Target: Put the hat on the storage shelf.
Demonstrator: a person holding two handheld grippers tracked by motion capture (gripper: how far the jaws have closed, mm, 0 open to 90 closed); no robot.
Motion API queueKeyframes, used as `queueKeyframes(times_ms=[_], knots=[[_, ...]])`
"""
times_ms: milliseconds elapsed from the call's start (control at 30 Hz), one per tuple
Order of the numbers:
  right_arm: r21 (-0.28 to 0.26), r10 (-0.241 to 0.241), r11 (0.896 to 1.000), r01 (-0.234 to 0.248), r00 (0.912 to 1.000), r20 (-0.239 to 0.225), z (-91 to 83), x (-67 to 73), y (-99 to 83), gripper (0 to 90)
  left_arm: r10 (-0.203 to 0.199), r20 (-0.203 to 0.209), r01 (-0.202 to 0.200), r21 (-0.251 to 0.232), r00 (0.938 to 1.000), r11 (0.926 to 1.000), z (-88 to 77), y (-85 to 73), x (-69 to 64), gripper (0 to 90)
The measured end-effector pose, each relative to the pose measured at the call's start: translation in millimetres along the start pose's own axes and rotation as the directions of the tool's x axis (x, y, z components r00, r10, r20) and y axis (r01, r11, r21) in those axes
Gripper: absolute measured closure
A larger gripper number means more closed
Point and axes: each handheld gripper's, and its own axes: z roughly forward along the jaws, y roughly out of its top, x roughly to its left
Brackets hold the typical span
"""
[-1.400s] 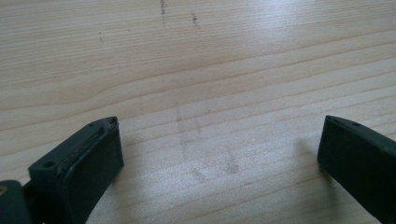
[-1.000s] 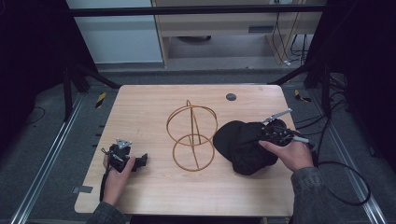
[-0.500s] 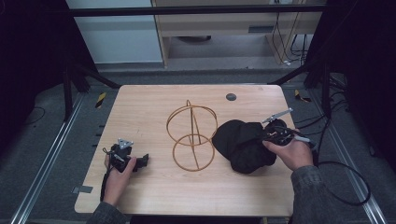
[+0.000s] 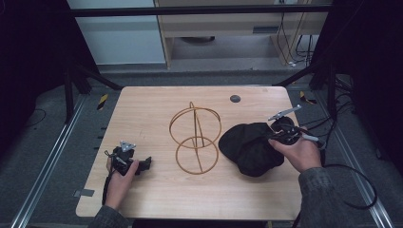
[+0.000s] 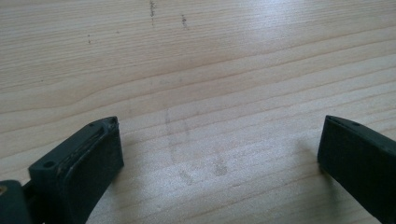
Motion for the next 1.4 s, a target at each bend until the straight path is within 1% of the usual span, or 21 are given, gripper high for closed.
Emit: queueKeyframes(times_ms=[267,467,500,533,567,600,733,767,833,867,900,933,967,1067,1100,1133,1167,1333,1400], knots=[[-0.019,-0.007,1.000,0.007,0.9999,0.009,-17.3,1.2,6.1,86.3,0.000,0.000,0.000,0.000,1.0000,1.0000,0.0,0.0,0.0,0.0],[-0.054,-0.011,0.998,0.012,0.9996,0.026,-34.5,1.0,9.4,86.3,0.000,0.000,0.000,0.000,1.0000,1.0000,0.0,0.0,0.0,0.0],[-0.054,-0.011,0.998,0.012,0.9996,0.026,-34.5,1.0,9.4,86.3,0.000,0.000,0.000,0.000,1.0000,1.0000,0.0,0.0,0.0,0.0],[-0.066,-0.003,0.998,0.005,0.9997,0.025,-37.6,0.8,9.3,86.2,0.000,0.000,0.000,0.000,1.0000,1.0000,0.0,0.0,0.0,0.0],[-0.077,-0.005,0.997,0.007,0.9996,0.028,-41.8,-0.2,8.5,86.3,0.000,0.000,0.000,0.000,1.0000,1.0000,0.0,0.0,0.0,0.0],[-0.097,0.003,0.995,0.000,0.9996,0.028,-48.0,-0.5,7.2,86.3,0.002,0.001,-0.002,0.000,1.0000,1.0000,-0.1,0.0,-0.1,0.0],[-0.140,0.003,0.990,0.002,0.9995,0.031,-62.9,-1.5,3.1,86.3,0.002,0.001,-0.002,0.000,1.0000,1.0000,-0.1,-0.1,-0.1,0.0],[-0.140,0.003,0.990,0.002,0.9995,0.031,-62.9,-1.5,3.1,86.3,0.002,0.001,-0.002,0.000,1.0000,1.0000,-0.1,-0.1,-0.1,0.0],[-0.159,0.007,0.987,-0.001,0.9994,0.033,-70.7,-1.5,1.1,86.3,0.001,0.001,-0.001,0.000,1.0000,1.0000,-0.1,-0.1,-0.2,0.0],[-0.178,0.010,0.984,-0.003,0.9991,0.040,-79.3,-1.6,-1.1,86.3,0.002,0.001,-0.002,0.000,1.0000,1.0000,-0.1,-0.1,-0.2,0.0],[-0.178,0.010,0.984,-0.003,0.9991,0.040,-79.3,-1.6,-1.1,86.3,0.002,0.001,-0.002,0.000,1.0000,1.0000,-0.1,-0.1,-0.3,0.0],[-0.192,0.015,0.981,-0.007,0.9990,0.043,-86.1,-1.3,-2.8,86.4,0.002,0.001,-0.002,0.000,1.0000,1.0000,-0.1,-0.1,-0.3,0.0],[-0.192,0.015,0.981,-0.007,0.9990,0.043,-86.1,-1.3,-2.8,86.4,0.002,0.001,-0.002,0.000,1.0000,1.0000,-0.1,-0.1,-0.3,0.0],[-0.216,0.020,0.976,-0.010,0.9988,0.045,-96.6,-0.8,-5.5,86.5,0.002,0.001,-0.002,0.000,1.0000,1.0000,-0.1,-0.1,-0.3,0.0],[-0.227,0.019,0.974,-0.009,0.9989,0.042,-102.5,0.1,-6.8,86.5,0.002,0.001,-0.002,0.000,1.0000,1.0000,-0.1,-0.1,-0.3,0.0],[-0.227,0.019,0.974,-0.009,0.9989,0.042,-102.5,0.1,-6.8,86.5,0.002,0.001,-0.002,0.000,1.0000,1.0000,-0.1,-0.1,-0.3,0.0],[-0.234,0.016,0.972,-0.006,0.9990,0.043,-108.0,1.6,-7.4,86.5,0.002,0.001,-0.002,0.000,1.0000,1.0000,-0.1,-0.1,-0.3,0.0],[-0.252,0.002,0.968,0.010,0.9989,0.048,-119.9,7.1,-3.9,86.6,0.002,0.001,-0.002,0.000,1.0000,1.0000,-0.1,-0.1,-0.3,0.0],[-0.255,0.001,0.967,0.011,0.9989,0.048,-121.4,8.0,-3.1,86.5,0.002,0.001,-0.002,0.000,1.0000,1.0000,-0.1,-0.1,-0.3,0.0]])
